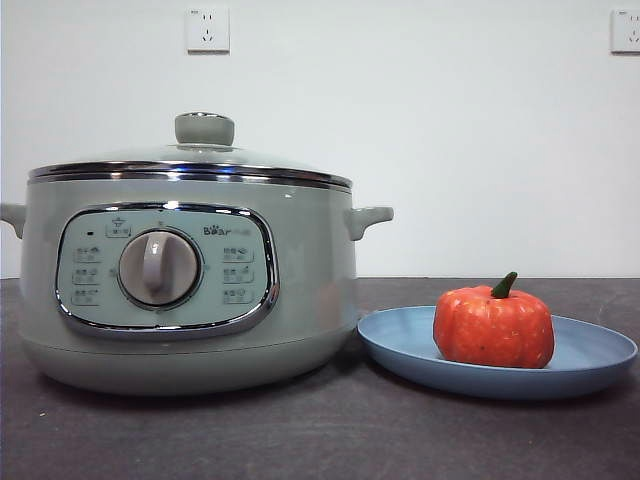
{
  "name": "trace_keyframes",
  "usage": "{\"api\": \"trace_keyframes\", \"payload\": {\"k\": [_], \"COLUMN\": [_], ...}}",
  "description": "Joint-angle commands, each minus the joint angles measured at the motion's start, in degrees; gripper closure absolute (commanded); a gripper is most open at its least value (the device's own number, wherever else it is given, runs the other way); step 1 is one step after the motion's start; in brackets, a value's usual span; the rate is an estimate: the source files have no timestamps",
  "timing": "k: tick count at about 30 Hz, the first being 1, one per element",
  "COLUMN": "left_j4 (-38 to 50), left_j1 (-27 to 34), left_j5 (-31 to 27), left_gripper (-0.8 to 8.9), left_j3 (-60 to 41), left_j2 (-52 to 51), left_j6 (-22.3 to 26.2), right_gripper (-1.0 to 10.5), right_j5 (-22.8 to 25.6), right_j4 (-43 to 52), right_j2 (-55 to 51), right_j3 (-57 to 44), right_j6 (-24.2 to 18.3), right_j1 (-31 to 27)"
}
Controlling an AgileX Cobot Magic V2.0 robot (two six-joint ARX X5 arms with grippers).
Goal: Take the pumpkin out from the steamer,put the pumpkin in the blue plate,close the lid
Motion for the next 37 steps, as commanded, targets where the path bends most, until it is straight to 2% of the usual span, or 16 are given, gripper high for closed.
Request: {"api": "trace_keyframes", "payload": {"k": [1,8,13,37], "left_j4": [0.2,0.2,0.2,0.2], "left_j1": [0.2,0.2,0.2,0.2], "left_j5": [-0.2,-0.2,-0.2,-0.2], "left_gripper": [8.17,8.17,8.17,8.17], "left_j3": [-0.9,-0.9,-0.9,-0.9], "left_j2": [0.0,0.0,0.0,0.0], "left_j6": [-0.5,-0.5,-0.5,-0.5], "right_gripper": [9.6,9.6,9.6,9.6], "right_j5": [0.4,0.5,0.3,0.3], "right_j4": [0.7,0.7,0.8,1.1], "right_j2": [-1.2,-2.0,-2.0,-1.8], "right_j3": [-1.8,-2.4,-2.4,-2.3], "right_j6": [-0.7,-3.7,-2.3,-2.4], "right_j1": [-0.2,-0.2,-0.2,-0.2]}}
